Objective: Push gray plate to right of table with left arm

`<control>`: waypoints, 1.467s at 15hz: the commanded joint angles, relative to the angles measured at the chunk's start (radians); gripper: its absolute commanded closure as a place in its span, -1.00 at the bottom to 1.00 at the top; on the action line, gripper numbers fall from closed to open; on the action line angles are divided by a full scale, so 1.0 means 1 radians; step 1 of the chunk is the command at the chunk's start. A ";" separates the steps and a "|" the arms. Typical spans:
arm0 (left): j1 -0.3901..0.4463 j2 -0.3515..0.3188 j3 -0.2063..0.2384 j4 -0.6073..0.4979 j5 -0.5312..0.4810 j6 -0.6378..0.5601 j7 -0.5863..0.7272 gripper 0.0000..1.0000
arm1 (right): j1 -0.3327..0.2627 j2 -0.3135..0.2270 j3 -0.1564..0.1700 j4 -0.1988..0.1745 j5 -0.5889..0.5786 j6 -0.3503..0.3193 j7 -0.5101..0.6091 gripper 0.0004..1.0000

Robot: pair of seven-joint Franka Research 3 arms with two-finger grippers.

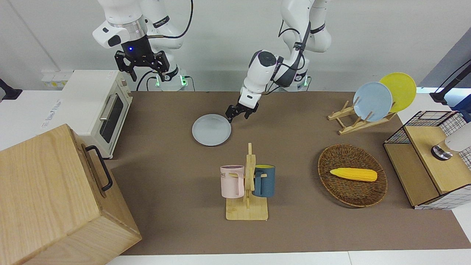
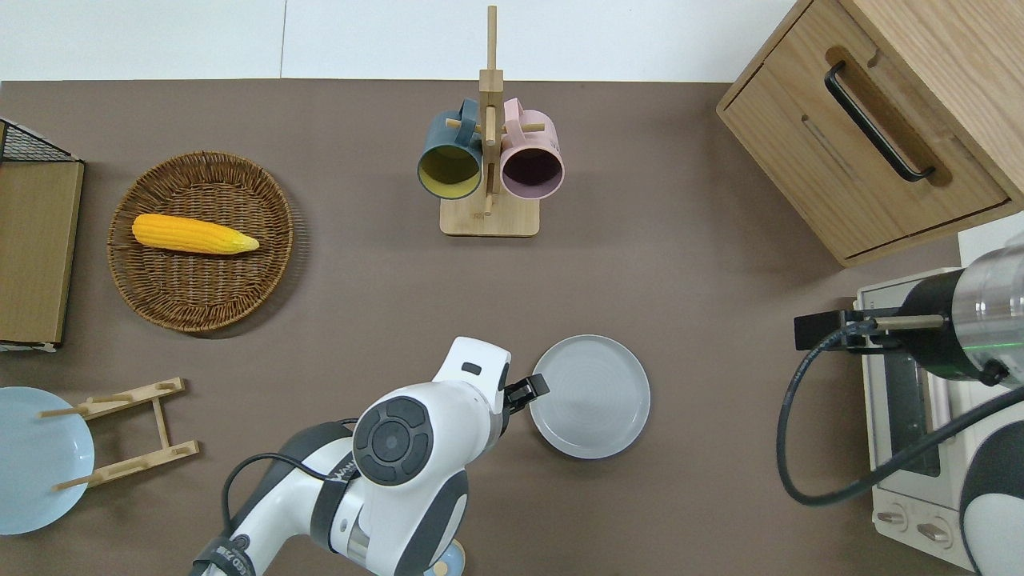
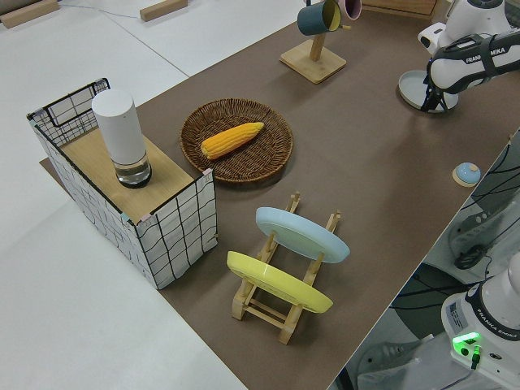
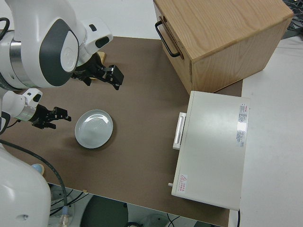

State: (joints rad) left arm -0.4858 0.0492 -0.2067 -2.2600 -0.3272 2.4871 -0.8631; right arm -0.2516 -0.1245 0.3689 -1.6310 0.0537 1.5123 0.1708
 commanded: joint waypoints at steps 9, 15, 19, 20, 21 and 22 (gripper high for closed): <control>0.102 -0.080 0.133 0.195 0.200 -0.506 0.314 -0.98 | -0.025 -0.027 0.015 -0.027 0.022 0.000 0.010 -0.99; 0.104 -0.089 0.288 0.292 0.204 -0.658 0.573 -0.98 | -0.025 -0.027 0.015 -0.027 0.022 0.000 0.010 -0.99; 0.104 -0.109 0.372 0.364 0.208 -0.780 0.616 -0.98 | -0.025 -0.027 0.015 -0.027 0.022 0.000 0.010 -0.99; 0.105 -0.120 0.391 0.370 0.226 -0.793 0.637 -0.98 | -0.025 -0.027 0.015 -0.027 0.022 0.000 0.012 -0.99; 0.105 -0.130 0.406 0.373 0.249 -0.800 0.660 -0.98 | -0.025 -0.027 0.015 -0.027 0.022 0.000 0.010 -0.99; 0.105 -0.138 0.415 0.382 0.261 -0.809 0.668 -0.98 | -0.025 -0.027 0.015 -0.027 0.022 0.000 0.010 -0.99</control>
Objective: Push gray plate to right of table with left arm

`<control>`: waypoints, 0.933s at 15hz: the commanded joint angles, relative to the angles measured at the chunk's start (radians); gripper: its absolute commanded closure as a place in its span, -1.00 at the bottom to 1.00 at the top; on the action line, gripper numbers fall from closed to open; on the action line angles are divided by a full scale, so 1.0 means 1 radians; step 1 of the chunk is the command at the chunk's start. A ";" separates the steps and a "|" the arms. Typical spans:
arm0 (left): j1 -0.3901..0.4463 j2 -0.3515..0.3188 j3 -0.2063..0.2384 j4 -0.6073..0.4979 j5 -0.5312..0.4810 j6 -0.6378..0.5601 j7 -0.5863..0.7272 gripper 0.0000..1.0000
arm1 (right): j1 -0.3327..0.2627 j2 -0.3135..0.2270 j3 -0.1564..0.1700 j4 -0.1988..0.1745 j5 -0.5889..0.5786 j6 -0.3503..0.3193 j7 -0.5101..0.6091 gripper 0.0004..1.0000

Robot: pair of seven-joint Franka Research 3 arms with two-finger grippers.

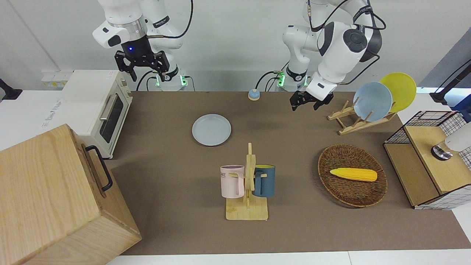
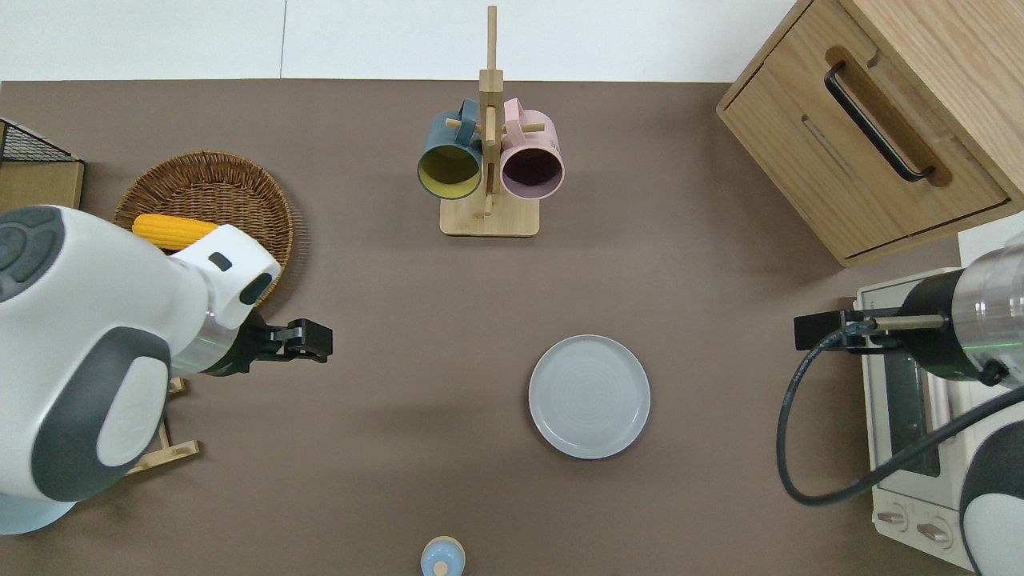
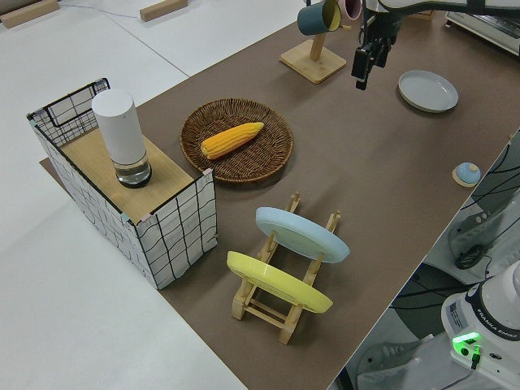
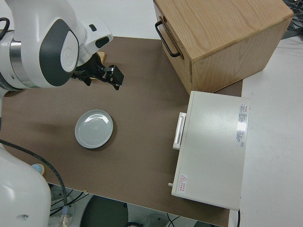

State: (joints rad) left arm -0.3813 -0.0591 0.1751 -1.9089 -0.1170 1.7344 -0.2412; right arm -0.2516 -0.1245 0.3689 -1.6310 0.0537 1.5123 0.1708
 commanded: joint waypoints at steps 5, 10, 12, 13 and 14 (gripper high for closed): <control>0.030 -0.033 0.087 0.129 0.054 -0.166 0.086 -0.98 | -0.025 -0.027 0.015 -0.027 0.021 -0.001 0.010 -0.99; 0.053 -0.031 0.112 0.200 0.109 -0.210 0.083 -0.98 | -0.025 -0.027 0.015 -0.027 0.021 0.000 0.010 -0.99; 0.056 -0.031 0.113 0.202 0.111 -0.210 0.080 -0.98 | -0.025 -0.027 0.015 -0.027 0.021 0.000 0.010 -0.99; 0.056 -0.031 0.112 0.208 0.111 -0.210 0.079 -0.98 | -0.025 -0.027 0.015 -0.027 0.021 0.000 0.010 -0.99; 0.058 -0.030 0.112 0.223 0.111 -0.208 0.079 -0.98 | -0.025 -0.027 0.015 -0.027 0.021 0.000 0.010 -0.99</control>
